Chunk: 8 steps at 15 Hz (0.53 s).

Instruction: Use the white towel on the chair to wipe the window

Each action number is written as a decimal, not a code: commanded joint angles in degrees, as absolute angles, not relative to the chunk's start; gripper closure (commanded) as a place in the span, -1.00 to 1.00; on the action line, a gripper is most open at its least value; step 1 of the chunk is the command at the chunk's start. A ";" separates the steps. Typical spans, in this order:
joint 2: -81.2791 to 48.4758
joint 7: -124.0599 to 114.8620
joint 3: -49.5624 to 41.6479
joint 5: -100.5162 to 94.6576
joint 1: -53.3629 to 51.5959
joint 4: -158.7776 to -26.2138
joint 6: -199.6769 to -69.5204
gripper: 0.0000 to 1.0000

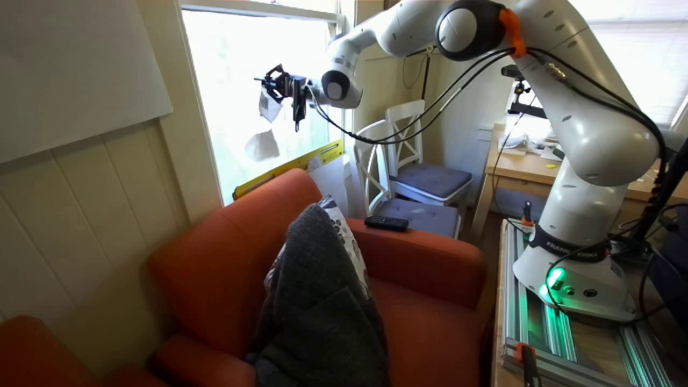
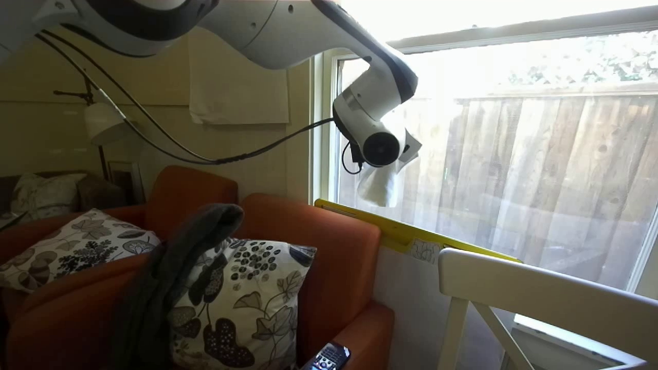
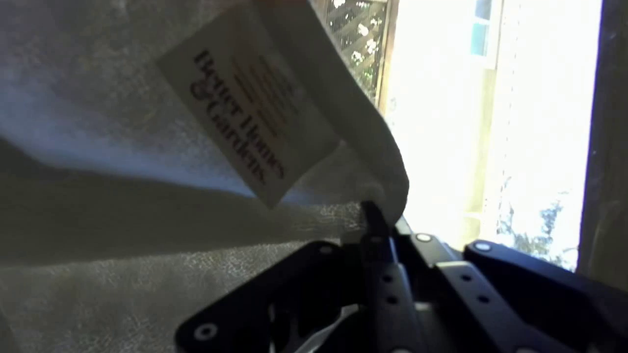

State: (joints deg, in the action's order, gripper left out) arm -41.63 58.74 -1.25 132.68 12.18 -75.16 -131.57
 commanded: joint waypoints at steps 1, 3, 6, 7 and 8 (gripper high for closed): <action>-41.93 65.47 -4.14 144.66 10.68 -73.84 -136.47 0.98; -42.23 69.61 -5.61 152.08 10.28 -73.14 -138.11 0.98; -45.74 74.64 13.72 144.99 26.50 -63.55 -148.04 0.98; -47.41 76.88 18.13 144.73 29.85 -60.40 -150.92 0.98; -49.09 79.18 22.38 144.55 32.74 -57.59 -153.78 0.98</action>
